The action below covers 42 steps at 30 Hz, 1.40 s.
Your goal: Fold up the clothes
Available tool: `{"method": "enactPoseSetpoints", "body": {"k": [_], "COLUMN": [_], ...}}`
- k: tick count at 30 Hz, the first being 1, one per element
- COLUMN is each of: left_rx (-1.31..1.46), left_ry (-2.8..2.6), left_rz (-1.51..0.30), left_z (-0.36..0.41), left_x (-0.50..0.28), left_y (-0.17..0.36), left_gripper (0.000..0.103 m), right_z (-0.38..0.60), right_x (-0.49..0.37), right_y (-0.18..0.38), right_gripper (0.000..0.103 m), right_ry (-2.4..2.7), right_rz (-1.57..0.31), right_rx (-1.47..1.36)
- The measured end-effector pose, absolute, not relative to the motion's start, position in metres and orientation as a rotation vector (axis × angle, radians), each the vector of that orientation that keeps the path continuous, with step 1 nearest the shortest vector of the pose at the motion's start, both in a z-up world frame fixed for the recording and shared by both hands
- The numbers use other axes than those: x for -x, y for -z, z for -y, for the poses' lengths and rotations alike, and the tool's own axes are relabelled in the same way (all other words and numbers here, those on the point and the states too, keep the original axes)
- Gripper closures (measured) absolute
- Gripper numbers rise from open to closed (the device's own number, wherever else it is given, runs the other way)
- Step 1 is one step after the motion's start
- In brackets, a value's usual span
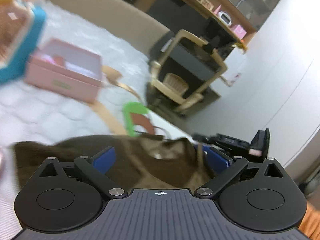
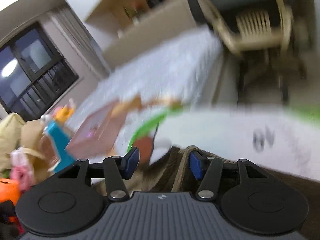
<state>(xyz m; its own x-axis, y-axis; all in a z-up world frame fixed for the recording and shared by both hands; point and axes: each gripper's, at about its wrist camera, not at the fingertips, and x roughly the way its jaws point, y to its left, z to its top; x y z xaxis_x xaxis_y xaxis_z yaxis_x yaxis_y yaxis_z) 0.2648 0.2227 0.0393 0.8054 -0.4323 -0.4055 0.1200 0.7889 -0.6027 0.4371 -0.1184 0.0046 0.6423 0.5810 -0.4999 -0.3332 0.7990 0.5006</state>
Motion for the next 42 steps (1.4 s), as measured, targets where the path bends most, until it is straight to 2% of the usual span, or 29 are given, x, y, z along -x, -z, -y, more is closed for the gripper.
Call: {"method": "enactPoseSetpoints", "body": {"k": [4,11,14,18,21,25,30,35,38,39,40,41,42], "left_rx": [0.682,0.81,0.854,0.859,0.786,0.638,0.46,0.276,0.27,0.288,0.316,0.347,0.378], "left_ry": [0.281,0.227,0.256,0.214,0.204,0.245,0.321,0.239,0.103,0.06,0.023,-0.014,-0.052], "left_rz": [-0.667,-0.835,-0.816,-0.615,-0.656,-0.725,-0.755,-0.647,-0.55,-0.529,-0.515,-0.501,-0.486], "left_z": [-0.209,-0.191,-0.185,-0.197,-0.2,-0.192,-0.176,-0.171,-0.193,-0.202,-0.213,-0.223,-0.233], "left_x": [-0.312,-0.377,-0.397,-0.41,-0.408,-0.369,-0.288,-0.218,-0.186,-0.177,-0.172,-0.167,-0.161], "left_y": [-0.009,0.04,0.05,0.023,0.013,0.007,-0.007,-0.028,-0.04,-0.042,-0.043,-0.044,-0.045], "left_gripper": [0.003,0.003,0.003,0.003,0.003,0.003,0.002,0.002,0.002,0.002,0.001,0.001,0.001], "right_z": [0.12,0.185,0.204,0.225,0.244,0.285,0.344,0.36,0.351,0.346,0.34,0.333,0.326], "right_x": [-0.436,-0.393,-0.379,-0.357,-0.338,-0.302,-0.27,-0.275,-0.279,-0.279,-0.279,-0.279,-0.285], "right_y": [0.0,0.002,0.004,-0.001,-0.004,-0.01,-0.007,0.017,0.029,0.03,0.03,0.028,0.023], "right_gripper": [0.048,0.041,0.041,0.041,0.041,0.038,0.034,0.034,0.034,0.037,0.046,0.077,0.089], "right_ry": [-0.56,-0.534,-0.519,-0.425,-0.312,-0.102,0.132,0.089,0.017,-0.002,-0.021,-0.03,-0.036], "right_rz": [-0.765,-0.741,-0.737,-0.664,-0.644,-0.588,-0.575,-0.647,-0.678,-0.679,-0.679,-0.676,-0.682], "right_rx": [-0.381,-0.362,-0.341,-0.254,-0.181,-0.093,-0.154,-0.271,-0.297,-0.287,-0.274,-0.239,-0.199]}}
